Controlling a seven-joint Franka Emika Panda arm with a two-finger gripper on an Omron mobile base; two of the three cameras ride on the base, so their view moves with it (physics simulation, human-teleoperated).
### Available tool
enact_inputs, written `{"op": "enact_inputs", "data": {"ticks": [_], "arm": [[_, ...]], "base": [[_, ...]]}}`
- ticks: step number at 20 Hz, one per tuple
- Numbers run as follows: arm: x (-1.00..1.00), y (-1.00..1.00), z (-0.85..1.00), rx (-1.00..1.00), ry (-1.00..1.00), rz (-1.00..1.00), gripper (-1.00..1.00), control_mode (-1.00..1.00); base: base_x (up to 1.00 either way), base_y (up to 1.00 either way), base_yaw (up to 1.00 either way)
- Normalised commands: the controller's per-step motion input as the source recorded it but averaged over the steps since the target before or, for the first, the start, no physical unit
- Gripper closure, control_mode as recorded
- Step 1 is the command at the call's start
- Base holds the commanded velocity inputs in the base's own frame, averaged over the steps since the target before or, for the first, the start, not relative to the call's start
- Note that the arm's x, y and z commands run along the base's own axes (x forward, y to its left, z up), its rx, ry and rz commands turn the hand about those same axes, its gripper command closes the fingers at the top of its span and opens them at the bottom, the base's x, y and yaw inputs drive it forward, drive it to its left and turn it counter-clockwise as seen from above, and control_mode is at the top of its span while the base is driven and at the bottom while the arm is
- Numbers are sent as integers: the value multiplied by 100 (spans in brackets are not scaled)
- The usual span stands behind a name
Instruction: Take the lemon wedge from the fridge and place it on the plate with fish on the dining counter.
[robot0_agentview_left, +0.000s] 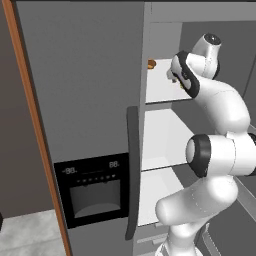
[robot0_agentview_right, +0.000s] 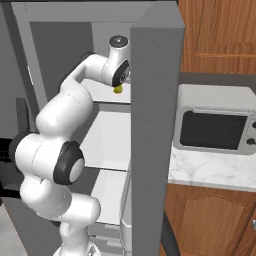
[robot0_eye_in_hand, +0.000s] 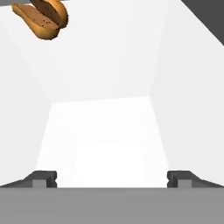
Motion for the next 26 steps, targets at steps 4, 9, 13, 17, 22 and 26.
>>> {"op": "enact_inputs", "data": {"ticks": [4,9,13,17,22,26], "arm": [[32,0,-41,0,0,3,-100,-100],[2,0,-26,0,0,6,-100,-100],[-16,2,-3,0,-4,3,-100,-100],[-41,0,0,0,-15,0,-100,-100],[0,0,0,0,0,0,-100,-100],[36,0,0,0,-1,0,-100,-100]], "base": [[0,0,0],[0,0,0],[0,0,0],[0,0,0],[0,0,0],[0,0,0]]}}
